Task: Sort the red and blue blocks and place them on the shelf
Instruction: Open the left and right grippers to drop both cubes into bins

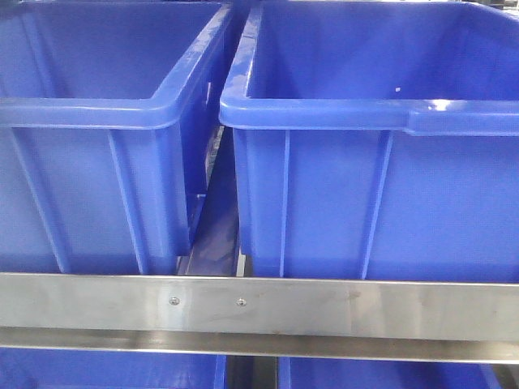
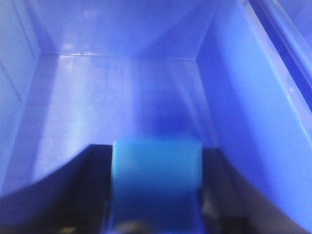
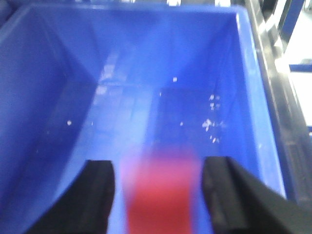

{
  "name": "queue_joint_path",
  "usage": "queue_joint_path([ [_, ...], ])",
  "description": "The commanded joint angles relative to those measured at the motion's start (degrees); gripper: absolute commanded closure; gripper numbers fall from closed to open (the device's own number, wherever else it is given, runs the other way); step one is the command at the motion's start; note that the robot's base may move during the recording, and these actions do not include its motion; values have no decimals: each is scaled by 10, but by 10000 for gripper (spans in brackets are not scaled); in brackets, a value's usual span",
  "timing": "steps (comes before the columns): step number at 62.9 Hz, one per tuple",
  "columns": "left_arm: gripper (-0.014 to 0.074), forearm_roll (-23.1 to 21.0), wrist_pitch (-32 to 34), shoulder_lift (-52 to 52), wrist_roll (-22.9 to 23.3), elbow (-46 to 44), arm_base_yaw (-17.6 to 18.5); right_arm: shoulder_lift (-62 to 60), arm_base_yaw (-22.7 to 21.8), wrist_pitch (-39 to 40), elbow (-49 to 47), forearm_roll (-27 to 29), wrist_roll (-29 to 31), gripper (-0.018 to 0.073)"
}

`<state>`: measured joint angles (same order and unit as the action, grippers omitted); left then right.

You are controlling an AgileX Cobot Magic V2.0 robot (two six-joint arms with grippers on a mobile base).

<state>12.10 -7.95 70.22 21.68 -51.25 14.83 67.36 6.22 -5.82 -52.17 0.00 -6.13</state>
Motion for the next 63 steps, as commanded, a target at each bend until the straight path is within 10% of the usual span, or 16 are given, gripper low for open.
queue_joint_path([
  [1,116,3,50,-14,4,-23,-2,-12,0,38,-23,-10,4,43],
  [18,169,3,48,-14,4,-23,-2,-12,0,35,-23,-10,4,70],
  [26,483,2,33,-25,4,-23,-2,-16,0,30,-23,-10,4,372],
  [30,447,1,25,-35,4,-23,-2,-24,0,17,-23,-10,4,526],
  [63,467,1,-11,-252,4,116,-2,-198,0,-29,114,-10,4,492],
])
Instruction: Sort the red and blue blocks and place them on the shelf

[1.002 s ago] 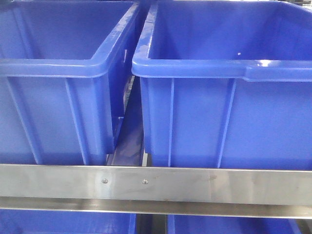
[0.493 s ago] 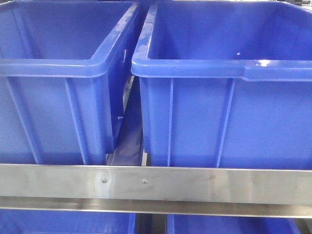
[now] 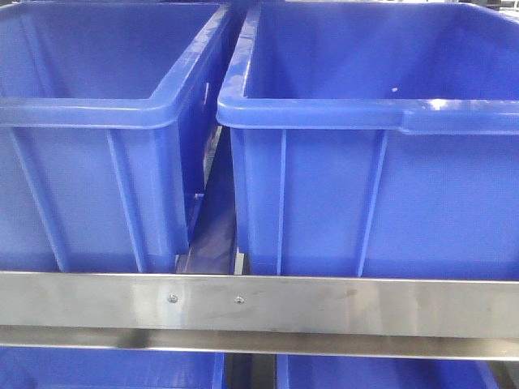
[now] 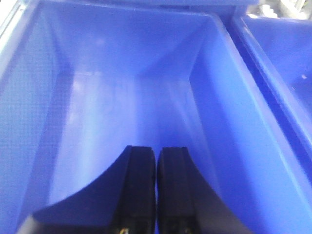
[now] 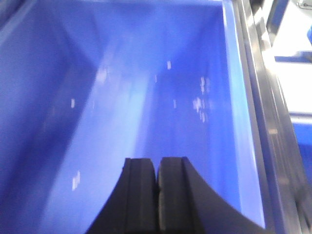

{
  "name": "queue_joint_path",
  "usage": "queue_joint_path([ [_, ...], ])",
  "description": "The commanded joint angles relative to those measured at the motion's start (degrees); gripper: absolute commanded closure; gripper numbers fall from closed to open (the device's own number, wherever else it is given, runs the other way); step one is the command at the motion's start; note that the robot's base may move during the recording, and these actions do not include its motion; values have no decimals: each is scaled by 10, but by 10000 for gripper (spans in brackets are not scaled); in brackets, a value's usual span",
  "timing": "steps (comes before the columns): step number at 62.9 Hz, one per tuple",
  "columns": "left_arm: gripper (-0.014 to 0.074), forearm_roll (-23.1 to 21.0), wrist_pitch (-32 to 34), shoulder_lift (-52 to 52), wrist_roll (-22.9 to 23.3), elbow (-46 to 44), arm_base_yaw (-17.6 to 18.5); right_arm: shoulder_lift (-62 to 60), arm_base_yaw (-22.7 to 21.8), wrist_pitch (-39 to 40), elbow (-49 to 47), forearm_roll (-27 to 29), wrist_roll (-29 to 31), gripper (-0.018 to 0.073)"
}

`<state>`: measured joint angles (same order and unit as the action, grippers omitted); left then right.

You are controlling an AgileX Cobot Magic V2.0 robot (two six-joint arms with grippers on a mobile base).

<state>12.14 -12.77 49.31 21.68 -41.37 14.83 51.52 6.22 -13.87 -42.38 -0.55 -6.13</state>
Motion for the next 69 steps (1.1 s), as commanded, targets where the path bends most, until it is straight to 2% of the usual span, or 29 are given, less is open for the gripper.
queue_joint_path([
  [1,467,0,38,-50,4,24,-2,-46,0,52,27,-5,4,492],
  [14,467,0,13,-166,4,105,-2,-172,0,41,123,-4,4,492],
  [28,467,0,-6,-230,4,140,-2,-270,0,38,167,-4,4,492],
  [69,467,0,-5,-232,4,142,-2,-275,0,40,171,-4,4,492],
])
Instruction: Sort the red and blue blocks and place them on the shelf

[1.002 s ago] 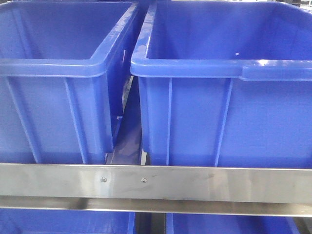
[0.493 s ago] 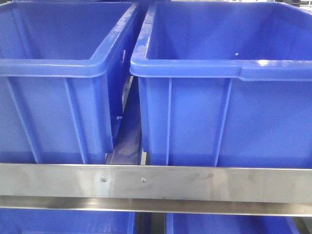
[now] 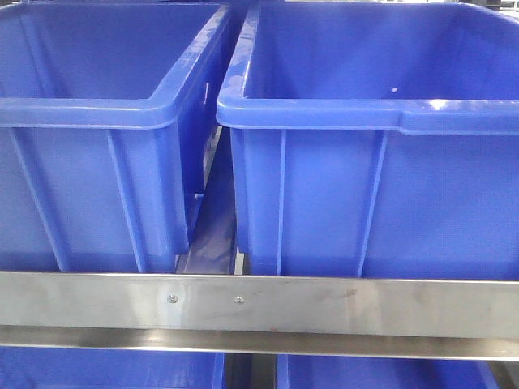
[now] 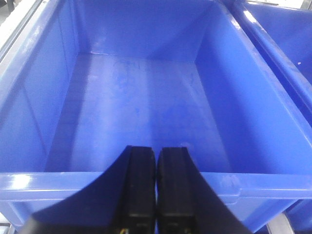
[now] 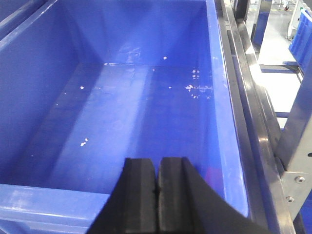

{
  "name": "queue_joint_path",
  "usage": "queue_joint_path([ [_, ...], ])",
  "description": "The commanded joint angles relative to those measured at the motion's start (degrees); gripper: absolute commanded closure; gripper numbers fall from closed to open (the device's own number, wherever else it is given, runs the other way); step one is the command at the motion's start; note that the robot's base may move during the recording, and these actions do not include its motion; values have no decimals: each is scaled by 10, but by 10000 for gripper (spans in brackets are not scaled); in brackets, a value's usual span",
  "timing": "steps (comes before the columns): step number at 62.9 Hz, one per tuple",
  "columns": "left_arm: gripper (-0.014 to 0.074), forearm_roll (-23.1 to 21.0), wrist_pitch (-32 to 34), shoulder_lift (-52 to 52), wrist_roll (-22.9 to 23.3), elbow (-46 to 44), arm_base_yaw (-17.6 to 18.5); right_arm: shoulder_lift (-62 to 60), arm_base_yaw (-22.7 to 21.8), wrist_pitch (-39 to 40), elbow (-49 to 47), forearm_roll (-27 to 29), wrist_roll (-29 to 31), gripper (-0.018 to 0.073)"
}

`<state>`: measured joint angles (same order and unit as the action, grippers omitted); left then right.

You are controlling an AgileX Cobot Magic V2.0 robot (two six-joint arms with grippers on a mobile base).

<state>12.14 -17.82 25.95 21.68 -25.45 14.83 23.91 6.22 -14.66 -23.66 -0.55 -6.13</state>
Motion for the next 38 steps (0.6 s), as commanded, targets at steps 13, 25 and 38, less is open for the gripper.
queue_joint_path([
  [13,467,0,46,2,4,-17,-2,1,0,48,-16,-4,4,492],
  [25,467,0,46,2,4,-17,-2,1,0,48,-16,-4,4,492],
  [38,467,0,46,2,4,-17,-2,1,0,48,-16,-4,4,492],
])
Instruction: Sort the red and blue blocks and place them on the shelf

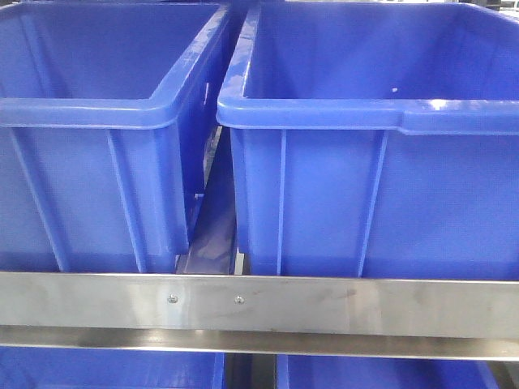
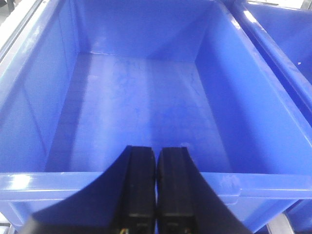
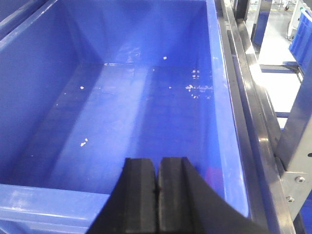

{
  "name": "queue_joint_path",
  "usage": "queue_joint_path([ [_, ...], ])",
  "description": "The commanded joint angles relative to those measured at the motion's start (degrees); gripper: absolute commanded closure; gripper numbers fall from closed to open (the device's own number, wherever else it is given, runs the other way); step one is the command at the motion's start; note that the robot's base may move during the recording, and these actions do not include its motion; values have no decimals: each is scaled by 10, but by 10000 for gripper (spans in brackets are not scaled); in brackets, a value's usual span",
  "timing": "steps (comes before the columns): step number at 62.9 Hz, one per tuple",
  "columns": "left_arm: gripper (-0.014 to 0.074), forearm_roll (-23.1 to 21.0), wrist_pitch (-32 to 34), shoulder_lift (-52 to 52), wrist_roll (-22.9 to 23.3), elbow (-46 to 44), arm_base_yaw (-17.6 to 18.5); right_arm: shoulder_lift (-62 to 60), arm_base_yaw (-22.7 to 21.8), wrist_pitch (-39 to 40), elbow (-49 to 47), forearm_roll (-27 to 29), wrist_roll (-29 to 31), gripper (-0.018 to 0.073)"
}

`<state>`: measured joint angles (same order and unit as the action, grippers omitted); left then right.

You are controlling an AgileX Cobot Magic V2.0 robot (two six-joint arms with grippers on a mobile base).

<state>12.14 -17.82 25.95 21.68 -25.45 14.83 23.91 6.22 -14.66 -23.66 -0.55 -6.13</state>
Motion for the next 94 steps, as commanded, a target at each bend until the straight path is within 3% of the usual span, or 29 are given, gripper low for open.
queue_joint_path([
  [1,467,0,46,2,4,-17,-2,1,0,48,-16,-4,4,492],
  [33,467,0,46,2,4,-17,-2,-77,-24,43,-6,-28,4,492],
  [77,467,0,46,2,4,-17,-2,-256,-24,133,243,-8,4,492],
  [94,467,0,46,3,4,-17,-2,-256,-30,123,241,-4,4,492],
])
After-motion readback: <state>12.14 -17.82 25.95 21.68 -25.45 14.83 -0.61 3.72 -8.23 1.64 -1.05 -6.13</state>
